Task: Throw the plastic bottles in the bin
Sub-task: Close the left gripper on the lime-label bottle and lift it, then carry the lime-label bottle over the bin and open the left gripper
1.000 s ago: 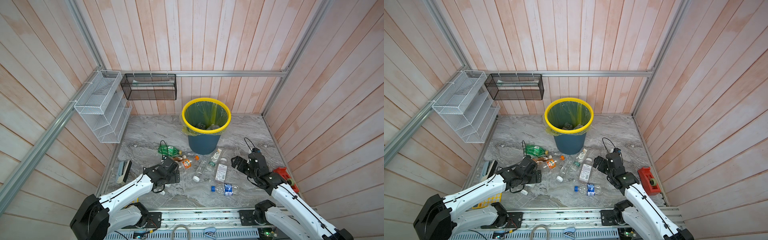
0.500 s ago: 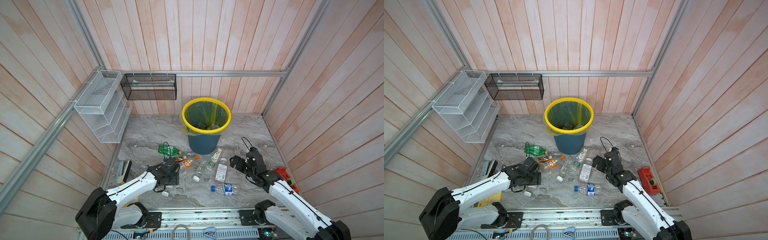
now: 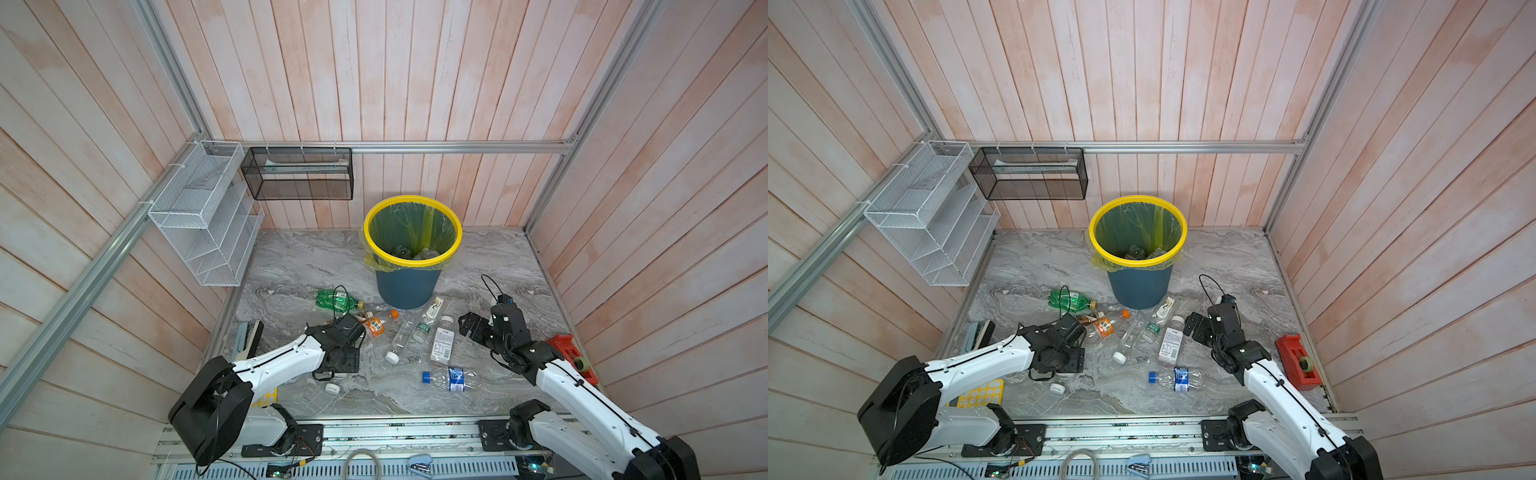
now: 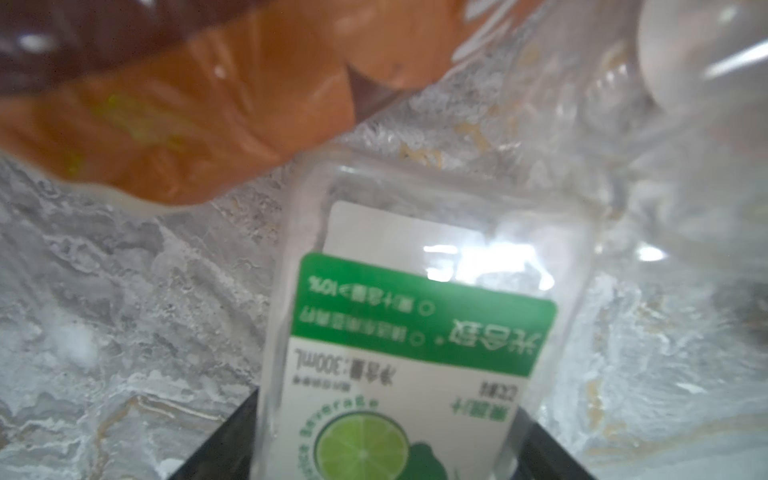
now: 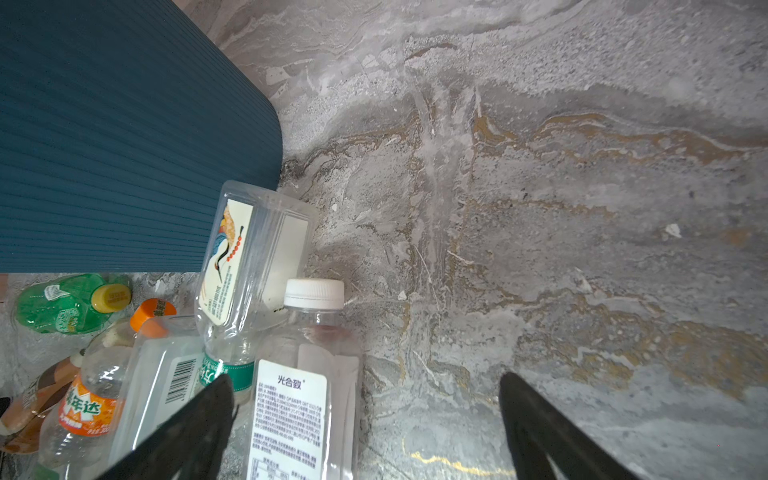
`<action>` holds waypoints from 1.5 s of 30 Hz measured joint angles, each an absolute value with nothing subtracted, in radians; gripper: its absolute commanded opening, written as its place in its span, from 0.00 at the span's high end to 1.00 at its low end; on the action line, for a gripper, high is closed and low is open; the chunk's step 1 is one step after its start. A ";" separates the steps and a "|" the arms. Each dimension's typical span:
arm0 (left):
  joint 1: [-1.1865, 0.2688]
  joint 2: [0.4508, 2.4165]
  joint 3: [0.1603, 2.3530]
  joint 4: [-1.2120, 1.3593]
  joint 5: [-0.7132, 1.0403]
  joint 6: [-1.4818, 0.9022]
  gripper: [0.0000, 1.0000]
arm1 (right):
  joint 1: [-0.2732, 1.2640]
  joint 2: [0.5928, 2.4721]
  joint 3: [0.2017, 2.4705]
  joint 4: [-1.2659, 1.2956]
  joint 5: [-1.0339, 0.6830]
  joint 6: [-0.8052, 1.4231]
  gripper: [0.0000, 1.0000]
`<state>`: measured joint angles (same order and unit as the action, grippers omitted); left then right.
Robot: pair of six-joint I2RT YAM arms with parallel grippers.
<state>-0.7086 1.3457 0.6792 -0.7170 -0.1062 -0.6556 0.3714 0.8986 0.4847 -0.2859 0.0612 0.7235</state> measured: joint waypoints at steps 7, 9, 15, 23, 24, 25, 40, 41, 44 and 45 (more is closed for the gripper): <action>-0.713 1.344 0.680 -0.723 -0.096 -0.649 0.41 | 0.352 0.894 0.473 -0.284 0.054 0.708 0.01; -0.721 1.332 0.683 -0.733 -0.096 -0.651 0.42 | 0.346 0.887 0.473 -0.283 0.052 0.706 0.01; -0.748 1.178 0.730 -0.784 -0.099 -0.681 0.45 | 0.324 0.861 0.470 -0.284 0.051 0.703 0.01; -0.762 0.896 0.884 -0.828 -0.191 -0.719 0.49 | 0.300 0.779 0.464 -0.284 0.051 0.690 0.01; -0.762 0.876 0.915 -0.830 -0.209 -0.716 0.50 | 0.298 0.773 0.464 -0.284 0.051 0.687 0.01; -0.762 0.861 0.955 -0.828 -0.231 -0.707 0.50 | 0.296 0.767 0.464 -0.285 0.051 0.686 0.01; -0.719 1.385 1.692 -0.447 -0.186 -0.323 0.27 | 0.293 0.668 0.465 -0.323 0.031 0.684 0.01; -0.713 1.476 1.786 -0.464 -0.152 -0.316 0.19 | 0.293 0.665 0.466 -0.331 0.028 0.683 0.01; -0.707 1.671 1.953 -0.529 -0.083 -0.307 0.00 | 0.293 0.659 0.477 -0.361 0.024 0.679 0.01; -0.707 1.705 1.966 -0.544 -0.068 -0.310 0.00 | 0.293 0.657 0.483 -0.369 0.024 0.677 0.01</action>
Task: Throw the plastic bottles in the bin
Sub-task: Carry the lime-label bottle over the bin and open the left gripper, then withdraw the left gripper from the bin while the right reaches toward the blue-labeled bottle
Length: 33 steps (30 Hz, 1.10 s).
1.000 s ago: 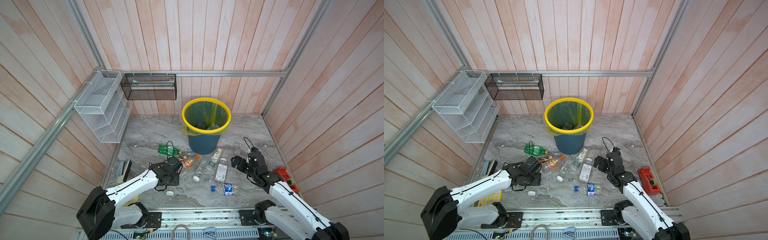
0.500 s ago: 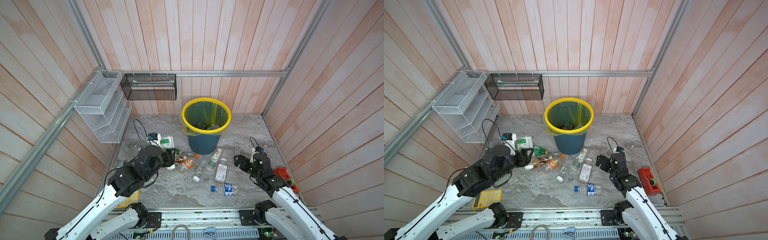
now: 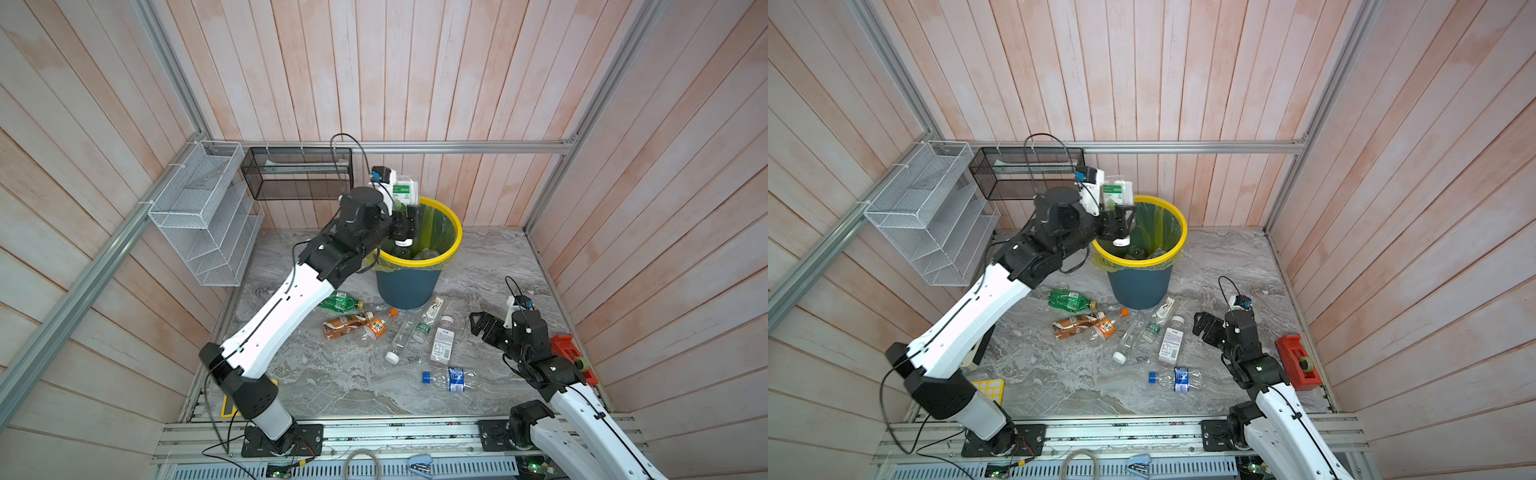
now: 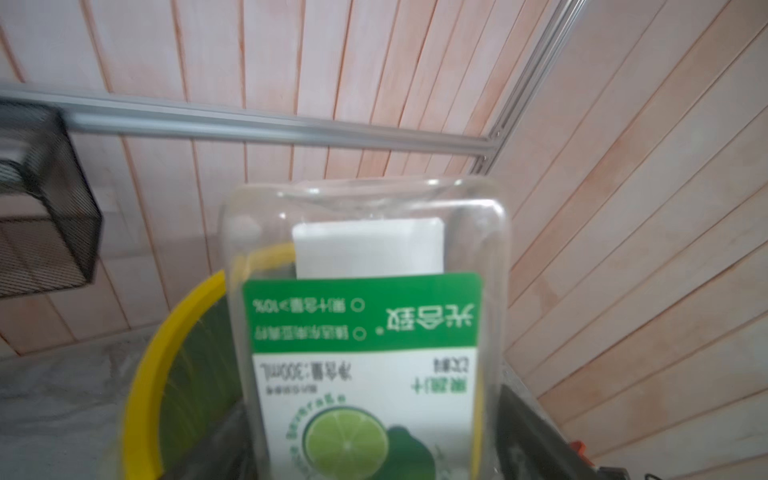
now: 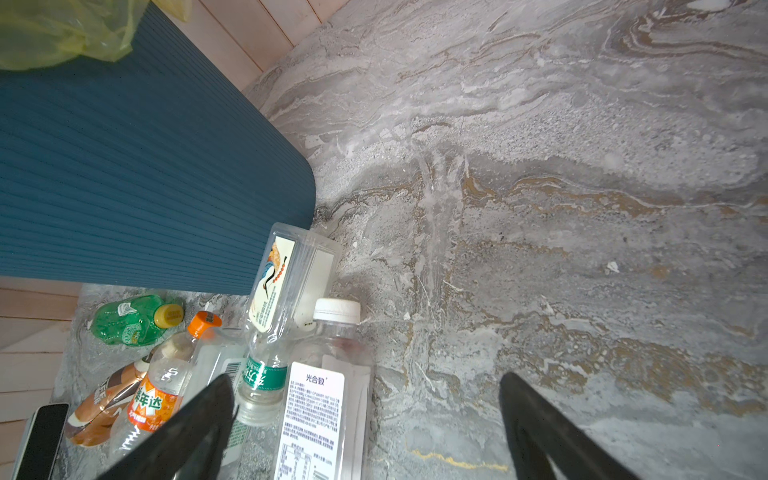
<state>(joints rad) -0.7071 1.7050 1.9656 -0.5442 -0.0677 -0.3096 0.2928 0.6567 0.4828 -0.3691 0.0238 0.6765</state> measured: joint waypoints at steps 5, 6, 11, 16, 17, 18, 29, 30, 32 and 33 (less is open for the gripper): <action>-0.725 1.714 1.917 -0.578 -0.058 -0.292 0.00 | 0.293 0.637 0.513 -0.398 0.024 0.672 0.01; -0.735 1.694 1.904 -0.570 -0.066 -0.283 0.00 | 0.293 0.636 0.514 -0.400 0.024 0.672 0.01; -0.801 1.511 1.793 -0.476 -0.112 -0.234 0.00 | 0.293 0.643 0.515 -0.406 0.016 0.673 0.01; -0.806 1.337 1.627 -0.364 -0.139 -0.215 0.00 | 0.293 0.657 0.515 -0.406 -0.001 0.673 0.00; -0.806 1.309 1.587 -0.350 -0.144 -0.213 0.00 | 0.293 0.661 0.515 -0.407 -0.002 0.674 0.00; -0.806 1.289 1.551 -0.340 -0.149 -0.212 0.00 | 0.293 0.664 0.515 -0.408 -0.004 0.674 0.00; -0.808 1.056 1.116 -0.341 -0.205 -0.244 0.00 | 0.352 0.690 0.515 -0.445 0.000 0.728 0.03; -0.808 1.032 1.085 -0.344 -0.209 -0.252 0.00 | 0.364 0.692 0.515 -0.451 0.004 0.735 0.02; -0.808 0.980 1.016 -0.345 -0.218 -0.273 0.00 | 0.391 0.699 0.515 -0.472 0.015 0.757 0.02; -0.808 0.962 0.991 -0.346 -0.220 -0.282 0.00 | 0.398 0.701 0.515 -0.483 0.021 0.766 0.01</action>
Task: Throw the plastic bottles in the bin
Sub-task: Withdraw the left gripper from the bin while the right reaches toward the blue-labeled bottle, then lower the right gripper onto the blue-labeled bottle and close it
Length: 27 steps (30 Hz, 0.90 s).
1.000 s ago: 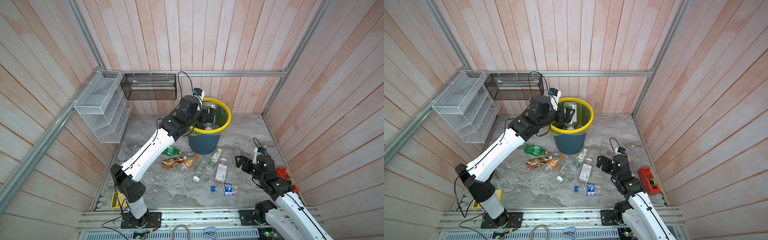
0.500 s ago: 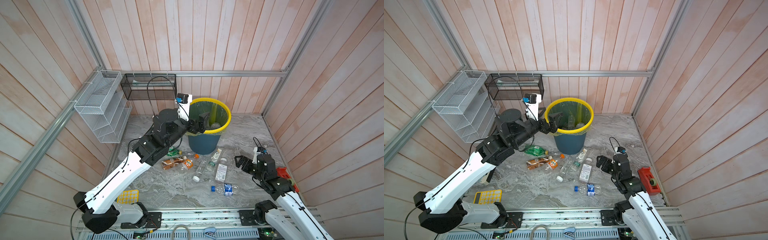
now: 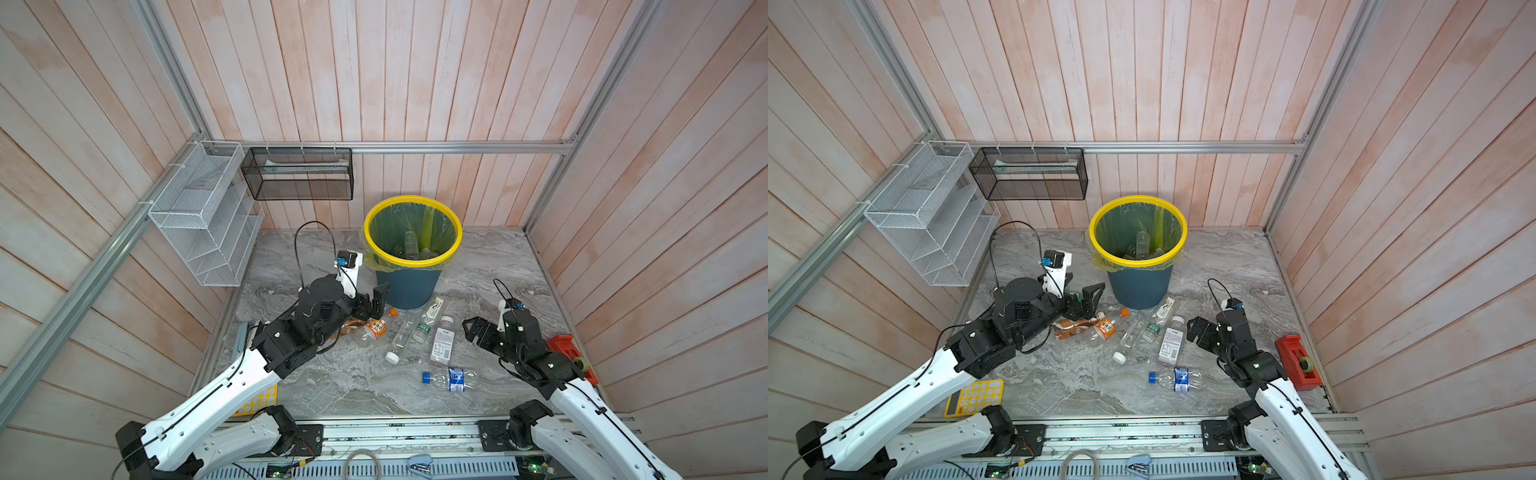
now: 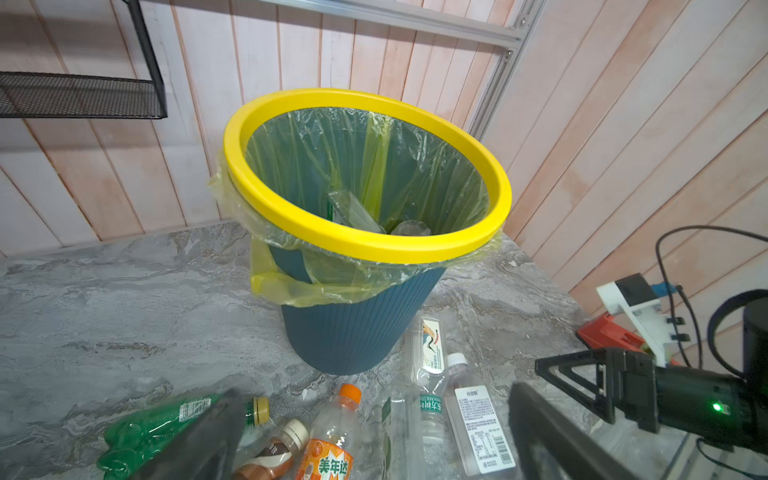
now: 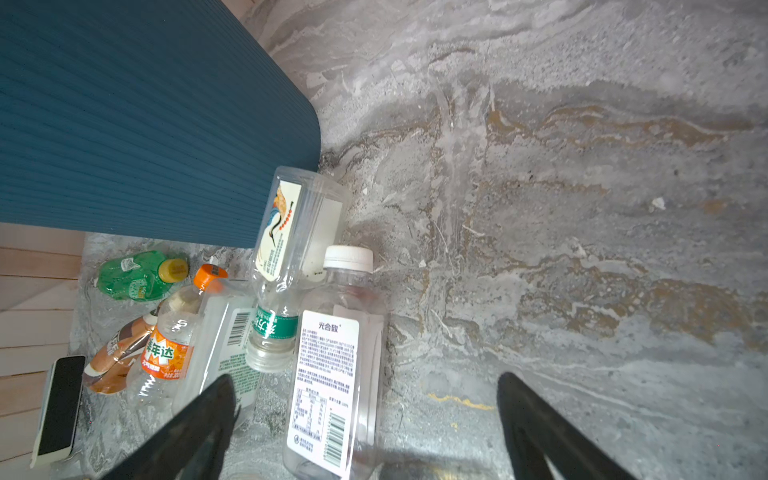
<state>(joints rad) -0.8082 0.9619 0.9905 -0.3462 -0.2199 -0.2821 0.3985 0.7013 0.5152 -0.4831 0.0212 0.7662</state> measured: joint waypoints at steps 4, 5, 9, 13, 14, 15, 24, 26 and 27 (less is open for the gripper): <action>-0.808 0.887 0.878 -0.352 -0.226 -0.320 0.00 | 0.458 0.688 0.516 -0.550 0.062 0.835 0.00; -0.808 0.871 0.851 -0.355 -0.226 -0.329 0.00 | 0.467 0.679 0.517 -0.569 0.072 0.855 0.00; -0.808 0.842 0.788 -0.367 -0.226 -0.347 0.00 | 0.500 0.641 0.521 -0.638 0.105 0.949 0.01; -0.808 0.836 0.754 -0.368 -0.221 -0.352 0.00 | 0.587 0.620 0.522 -0.690 0.145 1.074 0.00; -0.808 0.836 0.747 -0.368 -0.220 -0.353 0.00 | 0.620 0.620 0.523 -0.702 0.158 1.114 0.00; -0.808 0.837 0.741 -0.367 -0.217 -0.352 0.00 | 0.653 0.620 0.523 -0.715 0.170 1.153 0.00; -0.808 0.838 0.720 -0.367 -0.202 -0.355 0.00 | 0.968 0.629 0.567 -0.866 0.246 1.588 0.00; -0.808 0.828 0.708 -0.368 -0.199 -0.361 0.00 | 1.013 0.654 0.574 -0.867 0.241 1.682 0.00; -0.808 0.823 0.703 -0.369 -0.199 -0.364 0.00 | 1.031 0.673 0.575 -0.868 0.241 1.714 0.01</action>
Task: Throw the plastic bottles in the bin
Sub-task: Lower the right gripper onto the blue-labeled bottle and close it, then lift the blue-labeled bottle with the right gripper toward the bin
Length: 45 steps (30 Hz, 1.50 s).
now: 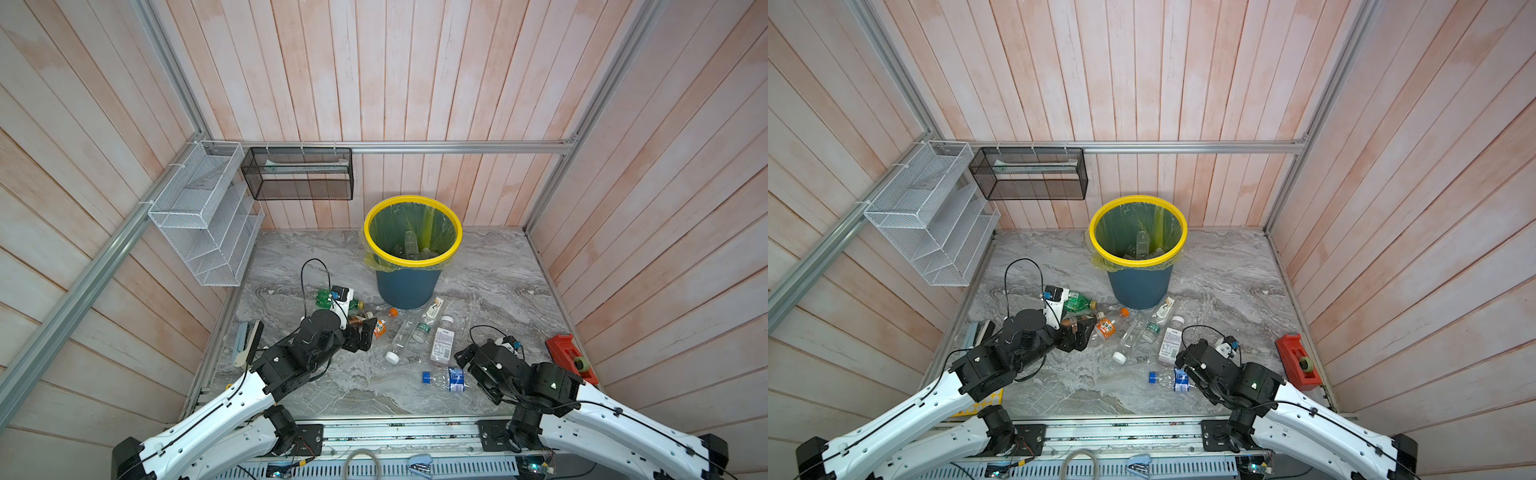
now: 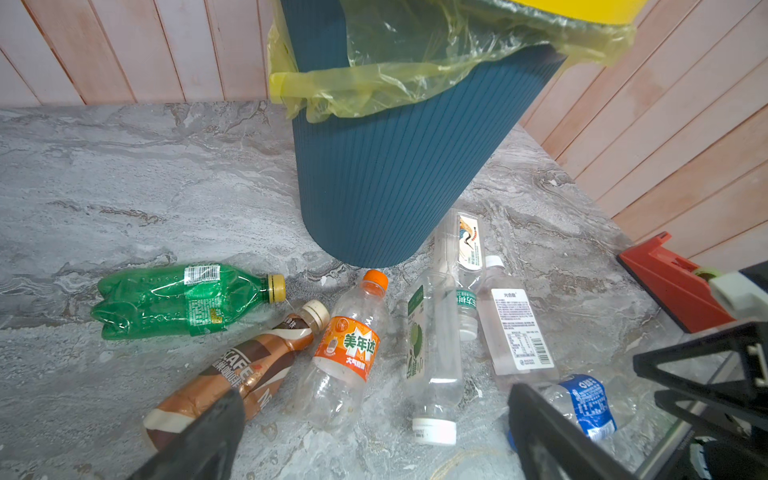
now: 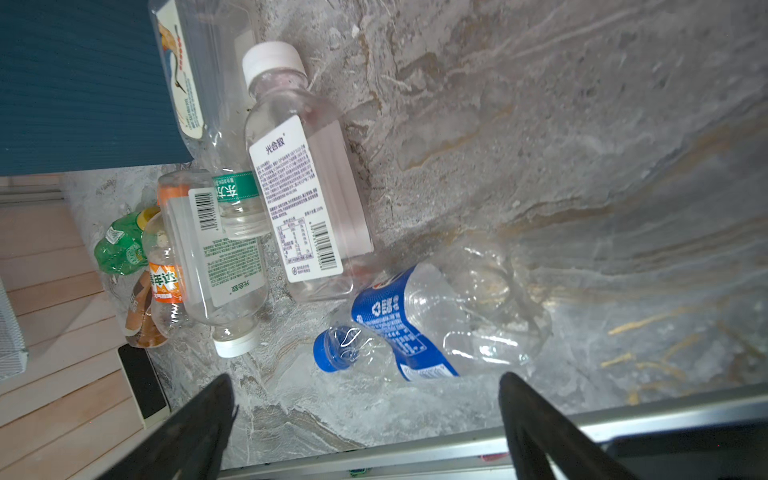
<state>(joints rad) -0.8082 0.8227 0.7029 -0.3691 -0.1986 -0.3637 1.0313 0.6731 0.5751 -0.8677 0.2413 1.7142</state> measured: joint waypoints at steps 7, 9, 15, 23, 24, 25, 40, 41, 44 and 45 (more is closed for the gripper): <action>-0.808 0.771 0.690 -0.388 -0.208 -0.372 0.00 | 1.163 0.816 0.587 -0.851 0.239 1.965 0.00; -0.808 0.766 0.685 -0.392 -0.212 -0.372 0.00 | 1.168 0.824 0.580 -0.830 0.242 2.006 0.00; -0.808 0.794 0.685 -0.404 -0.214 -0.371 0.00 | 1.169 0.855 0.477 -0.744 0.258 2.064 0.04; -0.808 0.874 0.686 -0.404 -0.187 -0.363 0.00 | 1.062 0.871 0.403 -0.678 0.265 2.061 0.08; -0.808 0.878 0.686 -0.404 -0.183 -0.362 0.00 | 1.046 0.876 0.403 -0.672 0.265 2.051 0.09; -0.808 0.882 0.686 -0.404 -0.182 -0.363 0.00 | 1.029 0.879 0.403 -0.668 0.265 2.040 0.09; -0.808 0.916 0.686 -0.404 -0.153 -0.383 0.00 | 0.764 0.798 0.355 -0.672 0.266 1.739 0.56; -0.808 0.916 0.686 -0.404 -0.153 -0.387 0.00 | 0.751 0.786 0.355 -0.679 0.268 1.720 0.57; -0.808 0.916 0.686 -0.404 -0.153 -0.405 0.00 | 0.709 0.727 0.356 -0.696 0.281 1.651 0.58; -0.808 0.915 0.686 -0.404 -0.154 -0.412 0.00 | 0.696 0.709 0.361 -0.702 0.286 1.627 0.59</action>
<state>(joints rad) -0.8082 0.9146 0.6857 -0.4042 -0.1535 -0.4122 0.6956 0.7086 0.3607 -0.7025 0.2863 1.6268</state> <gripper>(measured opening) 0.997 0.477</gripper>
